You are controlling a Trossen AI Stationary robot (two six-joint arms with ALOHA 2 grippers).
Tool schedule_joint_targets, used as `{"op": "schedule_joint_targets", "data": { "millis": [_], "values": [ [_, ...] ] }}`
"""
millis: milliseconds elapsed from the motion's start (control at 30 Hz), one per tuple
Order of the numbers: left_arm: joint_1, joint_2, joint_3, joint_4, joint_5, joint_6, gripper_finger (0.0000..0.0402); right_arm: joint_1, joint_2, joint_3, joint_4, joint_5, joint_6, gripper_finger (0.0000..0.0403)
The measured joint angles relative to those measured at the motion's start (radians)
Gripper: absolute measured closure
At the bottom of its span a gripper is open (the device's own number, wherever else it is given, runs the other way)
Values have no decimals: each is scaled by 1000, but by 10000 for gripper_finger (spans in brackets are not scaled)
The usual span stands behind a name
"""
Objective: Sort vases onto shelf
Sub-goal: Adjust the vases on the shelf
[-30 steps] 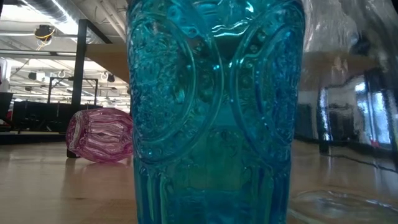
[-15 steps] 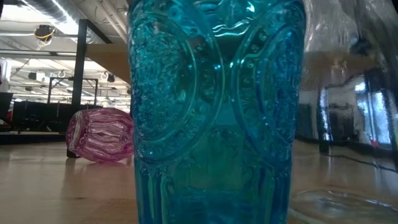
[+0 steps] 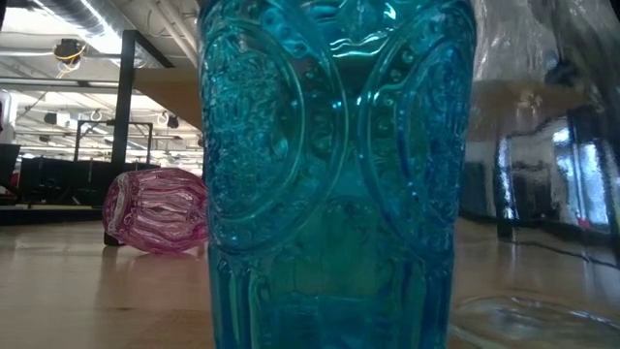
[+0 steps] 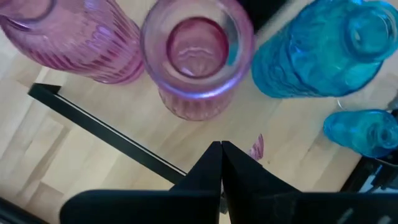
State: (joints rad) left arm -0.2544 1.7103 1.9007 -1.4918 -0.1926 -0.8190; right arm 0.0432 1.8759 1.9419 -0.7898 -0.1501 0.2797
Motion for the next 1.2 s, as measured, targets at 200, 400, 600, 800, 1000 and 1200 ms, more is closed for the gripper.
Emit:
{"op": "schedule_joint_targets", "data": {
  "millis": [200,400,600,800,1000,1200],
  "values": [
    [-1,0,0,-1,-3,0,401,-8,12,0,35,-4,-12,403],
    [9,-1,0,-1,-4,0,401,-7,26,0,55,-19,-18,403],
    [10,-16,-2,0,41,-14,401,-12,24,4,46,-15,-17,403],
    [-26,-56,-2,21,164,-74,401,-8,10,122,-182,-28,-23,403],
    [-77,-79,-1,27,150,-118,401,79,11,152,-308,-54,-24,403],
    [-82,-78,-1,30,123,-118,401,135,11,154,-271,-38,-38,403]
  ]
}}
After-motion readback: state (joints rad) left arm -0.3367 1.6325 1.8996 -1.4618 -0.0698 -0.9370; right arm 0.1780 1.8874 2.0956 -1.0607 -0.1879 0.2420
